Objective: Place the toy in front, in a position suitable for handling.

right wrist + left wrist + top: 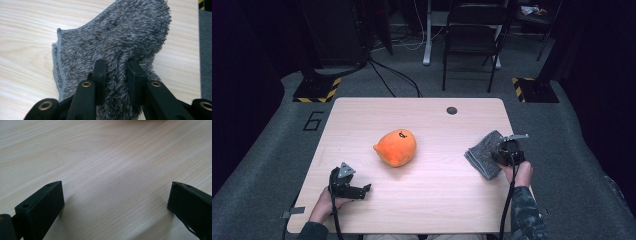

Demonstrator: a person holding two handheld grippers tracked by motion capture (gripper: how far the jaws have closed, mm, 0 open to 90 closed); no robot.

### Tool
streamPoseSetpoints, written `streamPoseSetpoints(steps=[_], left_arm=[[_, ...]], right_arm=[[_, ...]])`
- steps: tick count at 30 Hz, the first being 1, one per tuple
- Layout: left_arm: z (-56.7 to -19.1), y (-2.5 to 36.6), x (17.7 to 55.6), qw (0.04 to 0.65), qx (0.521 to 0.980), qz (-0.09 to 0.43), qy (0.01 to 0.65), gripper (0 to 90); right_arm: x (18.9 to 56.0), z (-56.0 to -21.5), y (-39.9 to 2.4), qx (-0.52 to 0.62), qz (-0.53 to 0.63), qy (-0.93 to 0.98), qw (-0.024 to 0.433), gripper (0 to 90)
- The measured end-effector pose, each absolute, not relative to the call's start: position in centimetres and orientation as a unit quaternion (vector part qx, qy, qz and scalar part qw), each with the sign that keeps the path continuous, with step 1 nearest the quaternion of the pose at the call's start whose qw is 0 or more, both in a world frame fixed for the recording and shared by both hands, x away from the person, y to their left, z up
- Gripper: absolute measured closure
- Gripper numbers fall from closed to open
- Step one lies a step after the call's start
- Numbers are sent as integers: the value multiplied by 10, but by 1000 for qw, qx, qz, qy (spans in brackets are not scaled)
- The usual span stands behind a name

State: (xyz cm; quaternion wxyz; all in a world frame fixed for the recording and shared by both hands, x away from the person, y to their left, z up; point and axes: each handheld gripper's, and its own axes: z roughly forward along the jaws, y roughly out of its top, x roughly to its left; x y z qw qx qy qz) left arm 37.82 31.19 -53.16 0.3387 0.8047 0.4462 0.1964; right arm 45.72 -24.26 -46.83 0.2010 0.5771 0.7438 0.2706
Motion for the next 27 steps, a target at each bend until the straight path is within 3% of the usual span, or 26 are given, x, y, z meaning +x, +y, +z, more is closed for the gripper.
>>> streamPoseSetpoints(steps=[10, 12, 13, 14, 15, 16, 17, 18, 27], left_arm=[[-532, 312, 378, 339, 805, 197, 446, 1], [-532, 312, 378, 339, 805, 196, 446, 1], [-532, 312, 378, 339, 805, 196, 446, 1], [-532, 312, 378, 339, 804, 197, 446, 1], [-532, 312, 378, 339, 804, 197, 446, 1], [-532, 312, 378, 339, 805, 197, 446, 1], [-532, 312, 378, 339, 805, 197, 446, 1], [-532, 312, 378, 339, 805, 197, 446, 1], [-531, 312, 378, 337, 804, 198, 449, 3]], right_arm=[[464, -484, -249, 600, 231, 739, 201, 650], [465, -486, -250, 609, 221, 735, 202, 512], [465, -486, -250, 609, 221, 735, 202, 512], [466, -487, -251, 609, 220, 734, 207, 393], [466, -487, -251, 609, 220, 734, 207, 393], [466, -485, -250, 612, 220, 731, 208, 270], [466, -485, -250, 612, 220, 731, 208, 270], [466, -483, -250, 608, 225, 734, 204, 168], [462, -479, -242, 589, 251, 743, 195, 75]])
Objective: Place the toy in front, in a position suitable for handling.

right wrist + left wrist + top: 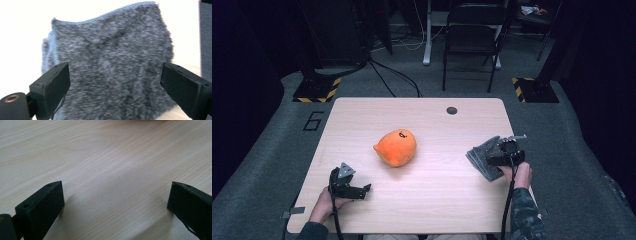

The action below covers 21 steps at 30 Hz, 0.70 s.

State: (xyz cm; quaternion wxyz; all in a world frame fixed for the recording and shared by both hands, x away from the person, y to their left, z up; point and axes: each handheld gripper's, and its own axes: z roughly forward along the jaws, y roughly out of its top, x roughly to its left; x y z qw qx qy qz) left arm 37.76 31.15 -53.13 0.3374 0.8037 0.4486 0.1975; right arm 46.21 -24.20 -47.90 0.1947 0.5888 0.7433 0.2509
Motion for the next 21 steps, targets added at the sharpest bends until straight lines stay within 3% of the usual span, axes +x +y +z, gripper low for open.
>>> streamPoseSetpoints(steps=[2, 8, 15, 21], left_arm=[[-529, 311, 379, 327, 809, 191, 449, 3], [-522, 310, 386, 287, 823, 168, 461, 0], [-506, 314, 390, 332, 798, 164, 475, 0], [-496, 305, 392, 343, 796, 164, 471, 0]], right_arm=[[461, -479, -237, 570, 242, 761, 193, 15], [458, -473, -229, 539, 243, 782, 197, 0], [447, -453, -220, 526, 262, 785, 194, 0], [432, -455, -226, 520, 275, 788, 181, 7]])
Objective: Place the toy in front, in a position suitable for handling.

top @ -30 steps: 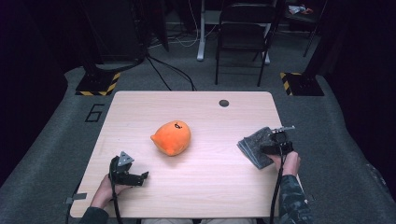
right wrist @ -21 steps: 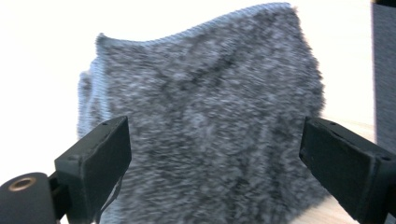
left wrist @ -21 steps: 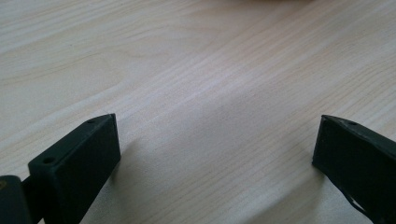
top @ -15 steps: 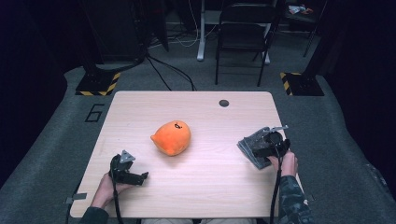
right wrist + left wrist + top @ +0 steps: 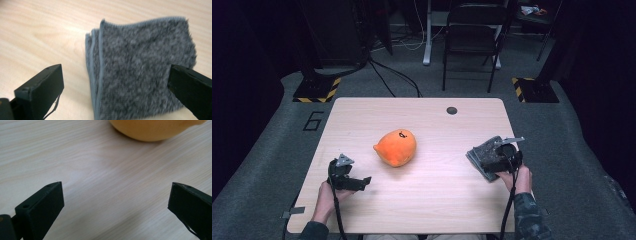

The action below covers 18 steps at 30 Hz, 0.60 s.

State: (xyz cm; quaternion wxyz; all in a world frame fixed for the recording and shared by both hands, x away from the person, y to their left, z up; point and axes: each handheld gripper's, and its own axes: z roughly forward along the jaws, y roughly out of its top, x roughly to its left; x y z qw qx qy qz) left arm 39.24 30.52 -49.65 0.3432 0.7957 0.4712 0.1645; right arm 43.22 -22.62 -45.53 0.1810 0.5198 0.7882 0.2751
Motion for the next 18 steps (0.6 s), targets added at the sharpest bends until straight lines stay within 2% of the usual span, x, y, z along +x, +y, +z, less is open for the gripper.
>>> streamPoseSetpoints(steps=[9, 18], left_arm=[[-461, 282, 406, 391, 780, 194, 448, 13], [-448, 259, 436, 400, 784, 193, 434, 33]], right_arm=[[421, -458, -238, 524, 284, 780, 190, 37], [424, -458, -236, 525, 282, 780, 192, 50]])
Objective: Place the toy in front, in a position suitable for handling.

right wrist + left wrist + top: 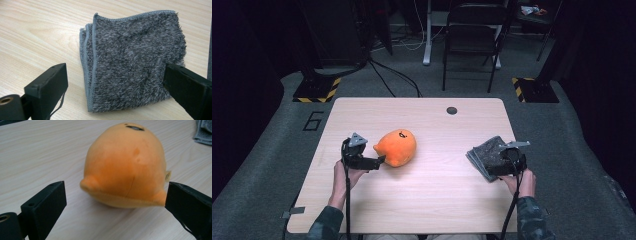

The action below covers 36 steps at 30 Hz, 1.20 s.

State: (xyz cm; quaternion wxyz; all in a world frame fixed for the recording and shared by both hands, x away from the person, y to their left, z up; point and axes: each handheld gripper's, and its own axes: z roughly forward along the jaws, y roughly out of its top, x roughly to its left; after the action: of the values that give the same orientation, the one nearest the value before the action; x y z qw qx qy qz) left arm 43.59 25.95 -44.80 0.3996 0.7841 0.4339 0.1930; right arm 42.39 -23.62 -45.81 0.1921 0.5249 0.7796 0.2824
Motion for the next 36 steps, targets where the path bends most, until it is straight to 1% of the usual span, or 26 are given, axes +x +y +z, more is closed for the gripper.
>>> streamPoseSetpoints(steps=[4, 8, 9, 10, 12, 13, 14, 15, 16, 17, 18, 21, 22, 23, 24, 27, 30, 36], left_arm=[[-447, 242, 447, 393, 788, 193, 433, 39], [-451, 228, 456, 368, 801, 193, 430, 63], [-453, 225, 457, 362, 802, 194, 433, 89], [-455, 223, 458, 358, 803, 196, 435, 144], [-458, 220, 458, 351, 804, 197, 437, 144], [-459, 219, 458, 349, 802, 205, 440, 163], [-462, 220, 458, 343, 800, 212, 444, 207], [-462, 220, 458, 343, 800, 212, 444, 228], [-466, 219, 457, 346, 795, 215, 449, 228], [-470, 219, 456, 349, 793, 221, 447, 266], [-473, 218, 455, 356, 786, 228, 450, 316], [-476, 216, 452, 363, 786, 241, 439, 473], [-477, 216, 451, 364, 785, 244, 437, 506], [-477, 216, 449, 366, 787, 249, 431, 573], [-477, 216, 449, 367, 786, 252, 429, 573], [-475, 218, 447, 383, 781, 251, 423, 630], [-472, 218, 446, 393, 782, 252, 413, 667], [-465, 214, 441, 401, 794, 250, 382, 688]], right_arm=[[426, -459, -236, 525, 281, 780, 191, 55], [427, -458, -237, 527, 281, 779, 192, 59], [428, -458, -237, 529, 280, 778, 192, 59], [428, -458, -238, 529, 281, 777, 194, 60], [430, -458, -238, 527, 282, 778, 193, 62], [430, -458, -239, 528, 280, 778, 194, 64], [431, -459, -239, 531, 279, 778, 189, 68], [432, -460, -240, 528, 278, 779, 190, 71], [432, -460, -240, 528, 278, 779, 190, 71], [432, -460, -239, 531, 278, 778, 191, 75], [432, -460, -240, 533, 277, 778, 185, 78], [433, -462, -241, 533, 277, 779, 181, 83], [433, -462, -241, 535, 277, 777, 181, 85], [433, -462, -243, 532, 278, 779, 181, 89], [433, -462, -243, 532, 278, 779, 181, 89], [434, -462, -243, 530, 278, 780, 181, 93], [435, -462, -246, 532, 281, 778, 181, 94], [435, -462, -247, 531, 282, 778, 183, 95]])
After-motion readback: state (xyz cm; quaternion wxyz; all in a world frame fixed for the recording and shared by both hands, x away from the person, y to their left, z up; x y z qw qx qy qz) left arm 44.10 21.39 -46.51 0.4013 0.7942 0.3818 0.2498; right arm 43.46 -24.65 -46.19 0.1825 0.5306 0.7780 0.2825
